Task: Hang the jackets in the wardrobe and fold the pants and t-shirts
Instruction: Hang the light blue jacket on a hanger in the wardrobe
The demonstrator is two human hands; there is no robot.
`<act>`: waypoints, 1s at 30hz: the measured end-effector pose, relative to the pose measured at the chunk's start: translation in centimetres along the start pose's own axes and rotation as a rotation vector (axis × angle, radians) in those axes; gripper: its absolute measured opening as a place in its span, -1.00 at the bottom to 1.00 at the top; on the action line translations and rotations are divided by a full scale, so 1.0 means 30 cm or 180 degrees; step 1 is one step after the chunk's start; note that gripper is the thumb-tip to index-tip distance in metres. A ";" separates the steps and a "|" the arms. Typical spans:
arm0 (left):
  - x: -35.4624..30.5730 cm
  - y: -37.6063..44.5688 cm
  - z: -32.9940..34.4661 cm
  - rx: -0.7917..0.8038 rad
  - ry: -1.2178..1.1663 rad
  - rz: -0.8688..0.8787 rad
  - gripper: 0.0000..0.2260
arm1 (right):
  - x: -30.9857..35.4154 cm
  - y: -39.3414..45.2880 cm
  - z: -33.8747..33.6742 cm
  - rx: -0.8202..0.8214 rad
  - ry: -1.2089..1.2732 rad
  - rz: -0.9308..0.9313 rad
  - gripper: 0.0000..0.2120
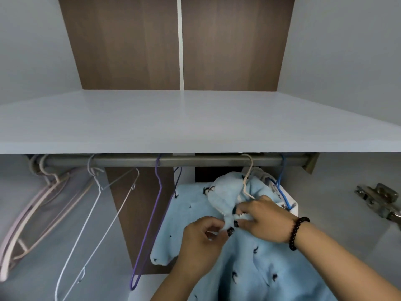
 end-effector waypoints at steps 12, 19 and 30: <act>0.072 -0.018 0.032 0.0042 0.0058 -0.0395 -0.79 | -0.005 -0.064 0.055 -0.0413 0.0519 0.0028 -0.87; 0.058 -0.003 0.031 0.0139 -0.0472 -0.0820 -0.77 | 0.024 -0.092 0.076 -0.0887 0.0388 0.0104 -0.85; 0.038 -0.010 0.060 0.0162 -0.1318 -0.1647 -0.90 | 0.018 -0.106 0.109 -0.1021 0.0358 0.0275 -0.82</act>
Point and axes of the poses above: each hand's wrist, its own y-axis towards the middle knuckle, its own z-axis out of the palm, x = y × z, the point moved 2 cm from there along y, towards the middle knuckle, and after that the axes turned 6 degrees about -x, right-handed, at the moved point
